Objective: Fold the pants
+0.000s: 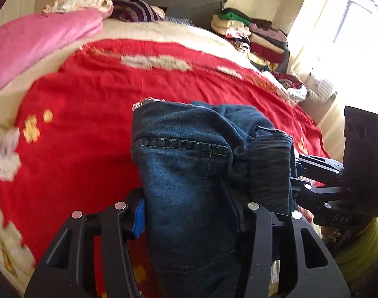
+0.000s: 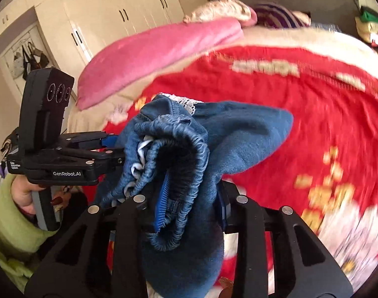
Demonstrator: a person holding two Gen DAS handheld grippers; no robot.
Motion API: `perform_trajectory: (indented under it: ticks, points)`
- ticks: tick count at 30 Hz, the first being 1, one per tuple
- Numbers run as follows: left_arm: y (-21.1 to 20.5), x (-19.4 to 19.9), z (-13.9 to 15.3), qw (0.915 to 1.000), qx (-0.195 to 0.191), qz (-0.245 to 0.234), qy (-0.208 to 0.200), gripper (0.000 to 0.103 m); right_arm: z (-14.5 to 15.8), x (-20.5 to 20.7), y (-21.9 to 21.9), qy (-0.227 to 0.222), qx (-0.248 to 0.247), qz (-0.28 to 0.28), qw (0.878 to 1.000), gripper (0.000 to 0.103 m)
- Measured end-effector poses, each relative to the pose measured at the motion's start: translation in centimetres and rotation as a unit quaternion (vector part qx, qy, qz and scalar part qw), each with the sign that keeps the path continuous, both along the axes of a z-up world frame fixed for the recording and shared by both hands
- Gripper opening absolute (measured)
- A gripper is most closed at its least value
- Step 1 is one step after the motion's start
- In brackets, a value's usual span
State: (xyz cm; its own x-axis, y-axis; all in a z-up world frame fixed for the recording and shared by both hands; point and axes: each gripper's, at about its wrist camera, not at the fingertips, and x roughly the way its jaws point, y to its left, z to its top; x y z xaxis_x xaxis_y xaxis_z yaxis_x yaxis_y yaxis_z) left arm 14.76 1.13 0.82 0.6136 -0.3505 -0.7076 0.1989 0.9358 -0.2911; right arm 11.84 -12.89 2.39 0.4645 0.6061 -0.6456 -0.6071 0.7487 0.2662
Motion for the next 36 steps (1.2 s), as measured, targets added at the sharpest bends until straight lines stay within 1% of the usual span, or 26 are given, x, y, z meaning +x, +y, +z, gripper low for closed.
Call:
perform_trajectory:
  ticks: [3,6,9,13,16,18,19,20,21,22,26,31,33,36]
  points:
    - [0.3,1.5,1.4,0.9998,0.013,0.007,-0.016,0.048,1.1,1.9,0.5,-0.02,0.0,-0.001,1.0,0.025]
    - [0.7,3.4,2.0,0.9995,0.021,0.014,-0.02,0.048,1.3,3.6,0.9,-0.027,-0.004,-0.003,1.0,0.025]
    - [0.8,4.8,1.8,0.9993,0.026,0.02,-0.018,0.048,0.9,5.2,1.2,-0.027,-0.012,-0.011,1.0,0.025]
    - [1.2,5.7,0.2,0.9992,0.027,0.028,-0.007,0.051,-0.6,6.6,1.2,-0.013,-0.027,-0.023,0.999,0.026]
    - [1.3,6.0,-1.1,0.9989,0.028,0.036,0.007,0.059,-2.1,7.2,0.9,0.012,-0.043,-0.043,0.998,0.03]
    - [1.7,6.1,-2.1,0.9984,0.031,0.043,0.02,0.06,-3.0,7.6,0.6,0.025,-0.058,-0.054,0.997,0.034]
    - [2.0,6.1,-2.5,0.9981,0.029,0.048,0.026,0.063,-3.3,7.7,0.4,0.032,-0.062,-0.06,0.996,0.038]
    - [2.3,6.2,-3.0,0.9978,0.024,0.052,0.032,0.069,-3.6,7.7,0.2,0.037,-0.062,-0.062,0.995,0.042]
    - [2.5,6.3,-3.3,0.9974,0.022,0.057,0.038,0.072,-3.9,7.8,0.1,0.044,-0.064,-0.067,0.995,0.046]
    - [2.7,6.4,-3.7,0.9971,0.021,0.059,0.043,0.074,-4.2,7.9,0.0,0.05,-0.07,-0.073,0.994,0.052]
    - [2.7,6.6,-5.3,0.9969,0.024,0.057,0.049,0.074,-5.7,8.4,-0.2,0.073,-0.086,-0.088,0.99,0.055]
    - [2.7,6.3,-5.2,0.9968,0.028,0.058,0.046,0.074,-5.0,7.8,0.1,0.055,-0.102,-0.09,0.989,0.055]
    - [2.7,6.0,-4.9,0.9968,0.028,0.06,0.045,0.074,-4.8,7.5,0.0,0.055,-0.101,-0.094,0.989,0.058]
    - [2.6,5.4,-4.3,0.9968,0.032,0.065,0.035,0.073,-4.1,6.7,-0.6,0.044,-0.096,-0.102,0.989,0.064]
